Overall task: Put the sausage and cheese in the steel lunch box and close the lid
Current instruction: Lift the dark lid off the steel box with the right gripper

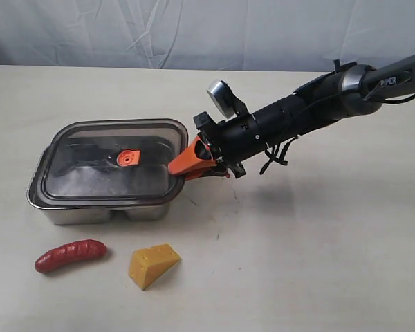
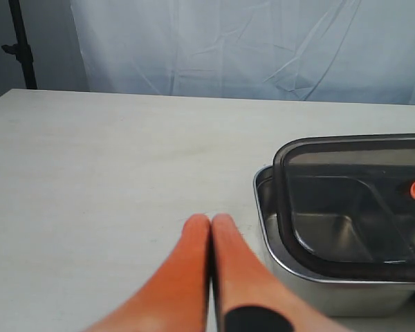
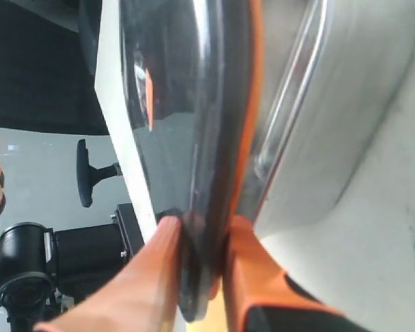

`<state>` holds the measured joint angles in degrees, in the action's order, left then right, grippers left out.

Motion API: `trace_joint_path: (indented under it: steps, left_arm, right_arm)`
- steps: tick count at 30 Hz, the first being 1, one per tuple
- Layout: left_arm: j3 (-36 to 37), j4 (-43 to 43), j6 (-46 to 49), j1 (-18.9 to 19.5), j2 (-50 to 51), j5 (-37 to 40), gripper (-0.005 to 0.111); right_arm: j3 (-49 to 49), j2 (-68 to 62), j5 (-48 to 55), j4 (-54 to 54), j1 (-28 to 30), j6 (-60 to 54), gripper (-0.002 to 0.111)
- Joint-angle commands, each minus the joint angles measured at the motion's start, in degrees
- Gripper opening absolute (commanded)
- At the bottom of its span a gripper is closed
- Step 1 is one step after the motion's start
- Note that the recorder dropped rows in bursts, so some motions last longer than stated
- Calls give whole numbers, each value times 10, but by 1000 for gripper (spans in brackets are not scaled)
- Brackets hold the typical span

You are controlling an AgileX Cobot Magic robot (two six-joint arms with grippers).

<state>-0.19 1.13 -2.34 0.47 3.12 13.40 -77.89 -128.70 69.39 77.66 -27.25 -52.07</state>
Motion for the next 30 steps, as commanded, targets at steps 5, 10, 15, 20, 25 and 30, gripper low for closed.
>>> trace_joint_path:
  steps: [5,10,15,20,25,30]
  left_arm:
    - [2,0,-2,0,-4,0,0]
    - [2,0,-2,0,-4,0,0]
    - [2,0,-2,0,-4,0,0]
    - [2,0,-2,0,-4,0,0]
    - [2,0,-2,0,-4,0,0]
    - [2,0,-2,0,-4,0,0]
  right_arm:
    - [-2,95,-84,-10,-1,-24,-1]
    - [-2,150,-88,-10,-1,-37,-1]
    - [-2,213,-164,-48,-1,-39,-1]
    - [-2,313,-281,-252,-1,13,-1]
    - [-2,391,-269,-623,-2,162,-1]
    - [-1,381,-104,-758,-11,161,-1]
